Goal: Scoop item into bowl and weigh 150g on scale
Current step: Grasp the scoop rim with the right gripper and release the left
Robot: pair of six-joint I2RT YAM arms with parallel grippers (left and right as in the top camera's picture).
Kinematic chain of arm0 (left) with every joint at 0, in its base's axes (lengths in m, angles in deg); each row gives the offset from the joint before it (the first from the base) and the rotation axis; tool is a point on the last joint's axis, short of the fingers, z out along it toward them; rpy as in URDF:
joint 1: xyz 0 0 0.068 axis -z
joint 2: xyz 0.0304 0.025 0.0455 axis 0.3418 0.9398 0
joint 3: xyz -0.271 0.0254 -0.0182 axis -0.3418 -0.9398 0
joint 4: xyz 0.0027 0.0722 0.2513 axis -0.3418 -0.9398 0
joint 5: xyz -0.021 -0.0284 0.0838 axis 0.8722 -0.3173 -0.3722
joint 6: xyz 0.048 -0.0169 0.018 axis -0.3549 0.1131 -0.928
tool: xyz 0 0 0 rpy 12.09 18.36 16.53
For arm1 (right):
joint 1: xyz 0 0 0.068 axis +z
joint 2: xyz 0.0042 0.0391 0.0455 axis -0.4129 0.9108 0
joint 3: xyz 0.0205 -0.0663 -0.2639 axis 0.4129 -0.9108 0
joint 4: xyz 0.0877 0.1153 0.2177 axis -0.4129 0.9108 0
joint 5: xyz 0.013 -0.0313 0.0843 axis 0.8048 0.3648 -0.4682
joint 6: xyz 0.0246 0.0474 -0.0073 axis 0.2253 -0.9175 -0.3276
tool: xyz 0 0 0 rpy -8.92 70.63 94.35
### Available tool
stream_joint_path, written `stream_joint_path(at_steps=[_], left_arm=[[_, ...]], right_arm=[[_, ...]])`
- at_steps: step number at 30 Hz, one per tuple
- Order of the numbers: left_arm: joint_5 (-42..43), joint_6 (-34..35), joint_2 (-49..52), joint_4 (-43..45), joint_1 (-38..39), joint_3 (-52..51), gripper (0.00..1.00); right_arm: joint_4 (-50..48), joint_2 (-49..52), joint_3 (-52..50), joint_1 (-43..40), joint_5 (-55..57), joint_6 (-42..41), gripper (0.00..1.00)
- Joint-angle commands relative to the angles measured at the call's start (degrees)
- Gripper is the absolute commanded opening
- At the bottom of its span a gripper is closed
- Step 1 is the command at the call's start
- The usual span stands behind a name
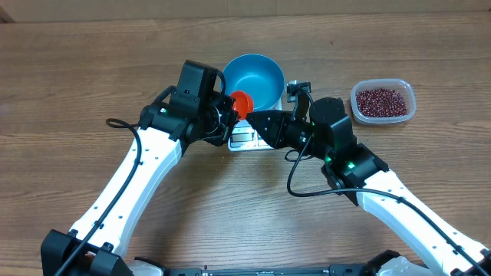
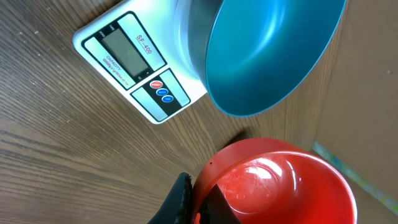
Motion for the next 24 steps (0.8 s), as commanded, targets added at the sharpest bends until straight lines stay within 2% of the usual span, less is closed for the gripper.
stream_joint_path(at_steps=[1, 5, 10, 11, 16, 20, 24], left_arm=[[1.4, 0.6, 0.3, 0.2, 0.9, 0.4, 0.04], [1.4, 0.5, 0.3, 0.2, 1.0, 0.4, 0.04], [1.4, 0.5, 0.3, 0.1, 1.0, 0.4, 0.07], [1.4, 0.5, 0.3, -0.2, 1.0, 0.4, 0.12], [1.1, -0.6, 0.3, -1.3, 0.9, 0.4, 0.52], [0.3, -5.5, 0.3, -1.3, 0.0, 0.4, 0.65], [-2.4, -11.6, 0.3, -1.3, -1.1, 0.4, 0.71]], right_arm=[[-0.4, 0.1, 1.4, 0.4, 0.6, -0.1, 0.14], [-0.4, 0.1, 1.4, 0.4, 0.6, -0.1, 0.05], [-0.4, 0.1, 1.4, 0.4, 1.1, -0.1, 0.04], [-0.4, 0.1, 1.4, 0.4, 1.3, -0.1, 0.04], [0.3, 0.1, 1.4, 0.3, 3.1, -0.1, 0.04], [2.4, 0.1, 1.4, -1.0, 4.2, -0.1, 0.04], [4.3, 0.1, 1.4, -3.5, 4.0, 0.2, 0.04]])
